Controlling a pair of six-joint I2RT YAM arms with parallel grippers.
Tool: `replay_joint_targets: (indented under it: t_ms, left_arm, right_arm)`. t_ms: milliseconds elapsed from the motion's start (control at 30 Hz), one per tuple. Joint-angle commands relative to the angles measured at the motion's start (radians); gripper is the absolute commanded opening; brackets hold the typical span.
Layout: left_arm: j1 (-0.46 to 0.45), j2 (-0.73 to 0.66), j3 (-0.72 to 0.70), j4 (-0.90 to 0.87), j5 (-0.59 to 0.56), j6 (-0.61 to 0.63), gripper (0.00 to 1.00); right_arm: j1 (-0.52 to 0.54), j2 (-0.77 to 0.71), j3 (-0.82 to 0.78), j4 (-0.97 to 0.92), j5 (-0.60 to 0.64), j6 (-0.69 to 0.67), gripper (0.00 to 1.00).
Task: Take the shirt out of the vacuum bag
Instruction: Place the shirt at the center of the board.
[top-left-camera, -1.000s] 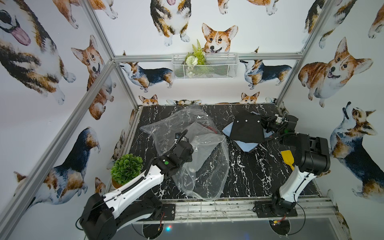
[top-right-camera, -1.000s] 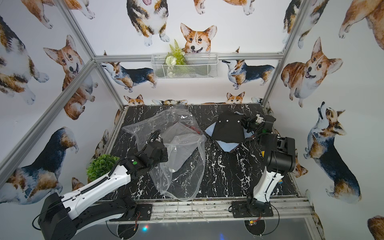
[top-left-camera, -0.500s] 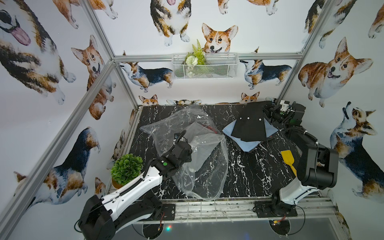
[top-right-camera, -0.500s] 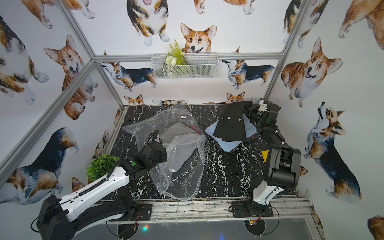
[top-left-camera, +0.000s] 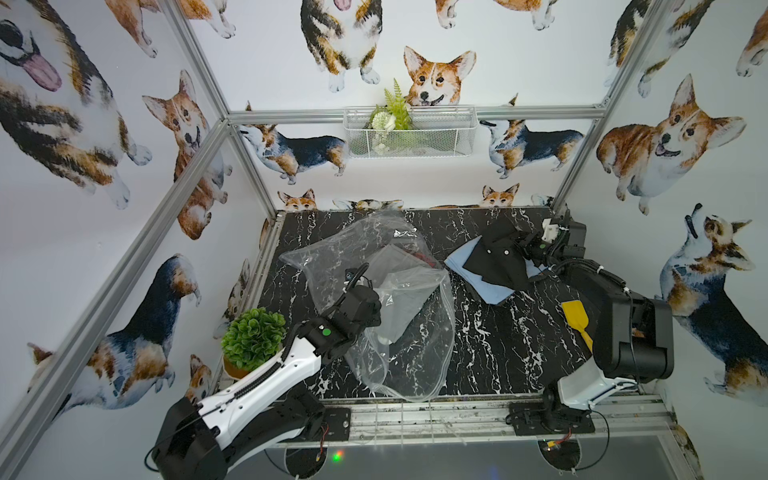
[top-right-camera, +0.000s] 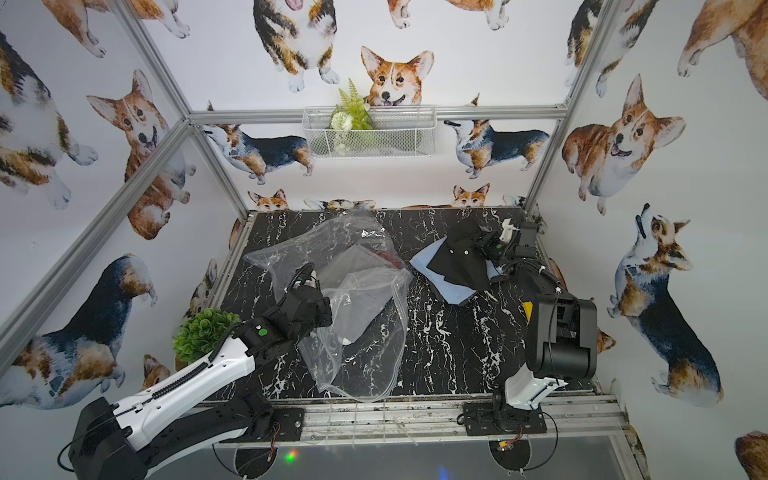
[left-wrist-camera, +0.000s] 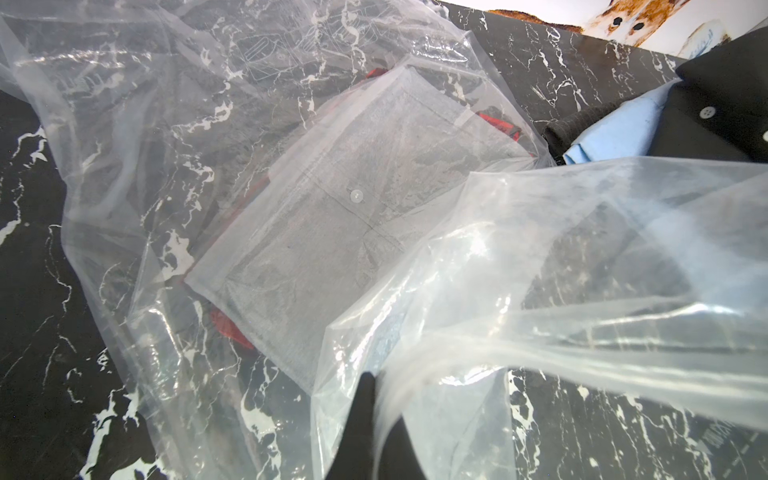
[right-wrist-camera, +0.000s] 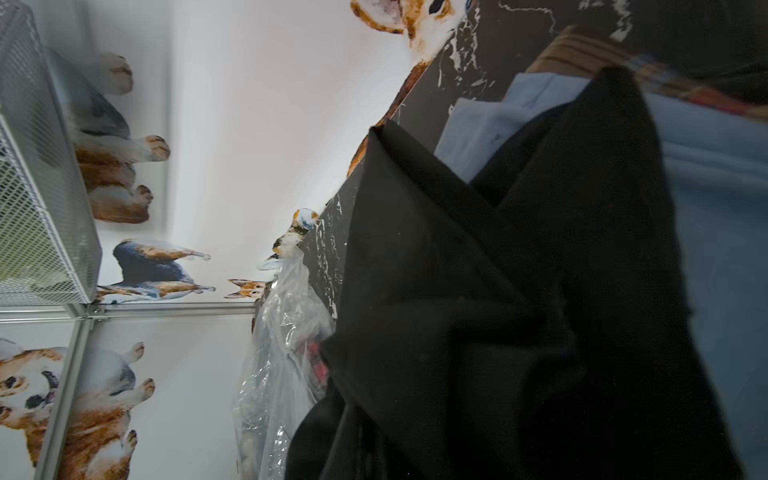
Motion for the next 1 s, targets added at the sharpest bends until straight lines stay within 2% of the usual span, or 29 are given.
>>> replay_joint_targets:
  t_ms: [0, 100, 200, 267, 367, 700, 967]
  left_arm:
    - [0.007, -0.002, -0.001, -0.01, -0.001, -0.013, 0.0]
    - [0.008, -0.003, 0.004, -0.013, 0.004, -0.009, 0.0]
    - [0.011, -0.005, 0.008, -0.017, 0.004, -0.002, 0.0]
    - [0.011, -0.004, 0.007, -0.019, 0.006, 0.0, 0.0]
    - [0.015, -0.004, 0.006, -0.021, 0.01, 0.001, 0.0]
    - [0.02, -0.007, 0.019, -0.038, 0.018, 0.008, 0.0]
    - [0.022, -0.018, 0.013, -0.042, 0.02, -0.002, 0.0]
  right_arm:
    - [-0.006, -0.002, -0.008, -0.068, 0.08, -0.064, 0.0]
    - [-0.025, -0.012, -0.012, -0.089, 0.112, -0.062, 0.02]
    - [-0.037, -0.022, -0.017, -0.092, 0.11, -0.046, 0.26]
    - [-0.037, -0.042, -0.025, -0.092, 0.117, -0.043, 0.35]
    - [-0.037, -0.093, -0.04, -0.094, 0.137, -0.031, 0.42]
    - [-0.039, -0.321, -0.108, -0.125, 0.209, -0.006, 0.53]
    - [-0.039, -0.37, -0.214, -0.071, 0.1, 0.006, 0.58]
